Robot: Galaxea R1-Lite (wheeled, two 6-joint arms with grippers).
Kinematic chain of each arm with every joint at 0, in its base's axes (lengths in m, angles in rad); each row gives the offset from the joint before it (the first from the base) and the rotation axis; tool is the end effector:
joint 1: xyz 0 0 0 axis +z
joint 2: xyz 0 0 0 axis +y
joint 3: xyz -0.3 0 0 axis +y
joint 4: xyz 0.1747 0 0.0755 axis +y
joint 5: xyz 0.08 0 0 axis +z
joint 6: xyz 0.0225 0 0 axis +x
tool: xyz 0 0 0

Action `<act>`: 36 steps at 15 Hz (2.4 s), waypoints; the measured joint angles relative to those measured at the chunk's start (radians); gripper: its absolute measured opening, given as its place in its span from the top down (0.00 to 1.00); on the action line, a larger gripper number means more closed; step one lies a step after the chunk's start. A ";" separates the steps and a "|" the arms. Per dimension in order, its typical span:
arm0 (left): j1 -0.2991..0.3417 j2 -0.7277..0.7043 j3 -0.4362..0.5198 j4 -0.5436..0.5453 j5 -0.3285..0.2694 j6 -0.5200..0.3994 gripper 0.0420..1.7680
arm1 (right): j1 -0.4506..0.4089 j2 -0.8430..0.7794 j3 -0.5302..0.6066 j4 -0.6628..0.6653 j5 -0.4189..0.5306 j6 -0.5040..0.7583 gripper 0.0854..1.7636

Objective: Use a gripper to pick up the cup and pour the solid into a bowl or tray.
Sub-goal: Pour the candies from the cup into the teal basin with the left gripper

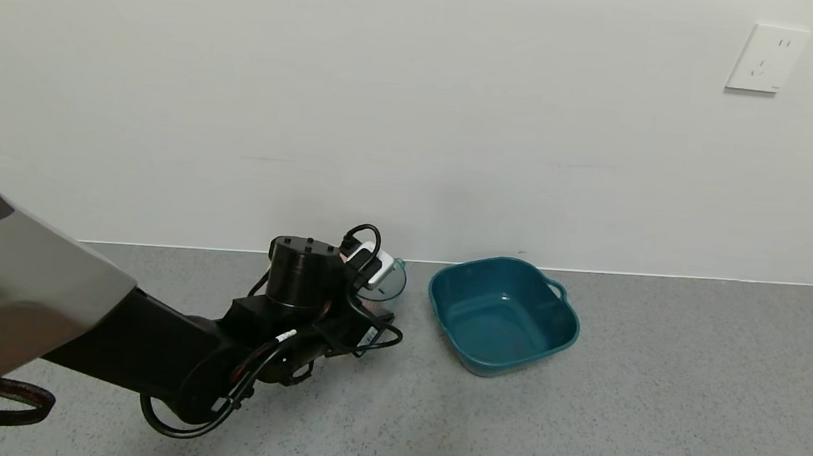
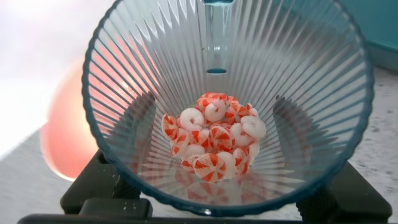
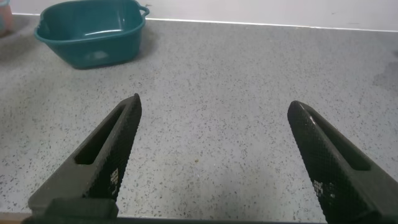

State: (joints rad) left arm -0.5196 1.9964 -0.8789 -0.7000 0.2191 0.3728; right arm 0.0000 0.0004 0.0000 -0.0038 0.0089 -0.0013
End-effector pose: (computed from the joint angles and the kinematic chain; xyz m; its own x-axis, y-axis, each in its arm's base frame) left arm 0.3162 -0.1752 0.1079 0.8824 -0.2544 -0.3958 0.4190 0.8076 0.4150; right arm -0.0228 0.0002 0.0759 1.0000 0.0089 0.0034 -0.0089 1.0000 -0.0013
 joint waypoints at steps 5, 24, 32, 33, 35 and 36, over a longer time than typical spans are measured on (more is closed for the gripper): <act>-0.015 -0.009 -0.127 0.119 0.059 0.136 0.27 | 0.000 0.000 0.000 0.000 0.000 0.000 0.03; -0.129 0.023 -0.372 0.133 0.349 0.869 0.27 | 0.000 0.000 0.000 0.000 0.000 0.000 0.03; -0.188 0.041 -0.383 0.033 0.473 1.134 0.27 | 0.000 0.000 0.000 0.000 0.000 0.000 0.03; -0.189 0.055 -0.385 -0.034 0.474 1.182 0.27 | 0.000 0.000 0.000 0.000 0.000 0.000 0.03; -0.188 0.095 -0.387 -0.193 0.476 1.292 0.27 | 0.000 0.000 0.000 0.000 0.000 0.000 0.03; -0.189 0.119 -0.387 -0.263 0.476 1.344 0.27 | 0.000 0.000 0.000 0.000 0.000 0.000 0.03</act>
State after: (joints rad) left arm -0.7081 2.1149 -1.2657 -0.9626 0.6955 1.7168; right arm 0.0000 0.0004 0.0000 -0.0038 0.0089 -0.0009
